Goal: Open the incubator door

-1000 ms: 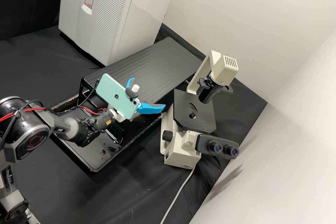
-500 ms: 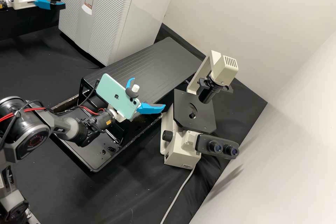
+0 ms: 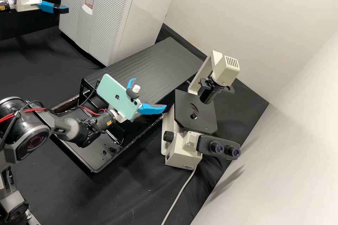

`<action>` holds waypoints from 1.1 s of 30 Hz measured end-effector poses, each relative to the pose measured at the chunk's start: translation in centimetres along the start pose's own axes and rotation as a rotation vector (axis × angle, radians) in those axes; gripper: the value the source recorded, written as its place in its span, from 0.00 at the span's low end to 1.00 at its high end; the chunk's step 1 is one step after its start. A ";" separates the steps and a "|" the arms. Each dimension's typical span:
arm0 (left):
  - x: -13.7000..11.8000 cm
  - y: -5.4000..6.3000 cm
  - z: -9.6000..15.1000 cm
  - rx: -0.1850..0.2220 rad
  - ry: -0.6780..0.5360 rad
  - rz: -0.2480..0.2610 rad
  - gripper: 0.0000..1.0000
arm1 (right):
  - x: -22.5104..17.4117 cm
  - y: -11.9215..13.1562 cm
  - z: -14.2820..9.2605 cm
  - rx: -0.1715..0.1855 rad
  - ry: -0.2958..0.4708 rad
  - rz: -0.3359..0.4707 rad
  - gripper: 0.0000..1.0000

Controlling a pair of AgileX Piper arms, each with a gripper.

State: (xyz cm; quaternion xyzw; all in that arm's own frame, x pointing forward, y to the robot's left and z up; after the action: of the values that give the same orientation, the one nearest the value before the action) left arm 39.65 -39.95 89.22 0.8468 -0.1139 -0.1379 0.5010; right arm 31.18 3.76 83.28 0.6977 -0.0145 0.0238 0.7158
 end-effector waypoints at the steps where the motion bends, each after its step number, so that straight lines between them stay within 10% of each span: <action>1: 0.0 0.6 -0.4 0.016 0.002 0.013 1.00 | 0.0 0.0 0.0 0.000 0.000 0.000 1.00; 9: 1.2 2.0 -2.0 0.060 0.011 0.056 1.00 | 0.0 0.0 0.0 0.000 0.000 0.000 1.00; 25: 4.8 -1.5 -1.2 0.031 -0.010 -0.038 1.00 | 0.0 0.0 0.0 0.000 0.000 0.000 1.00; 33: 5.3 -1.3 -1.0 0.012 -0.011 -0.034 1.00 | 0.0 0.0 0.0 0.000 0.000 0.000 1.00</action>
State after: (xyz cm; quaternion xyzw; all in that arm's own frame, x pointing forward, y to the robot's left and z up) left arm 45.08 -40.27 87.94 0.8509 -0.1033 -0.1504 0.4927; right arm 31.18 3.76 83.28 0.6977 -0.0145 0.0238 0.7158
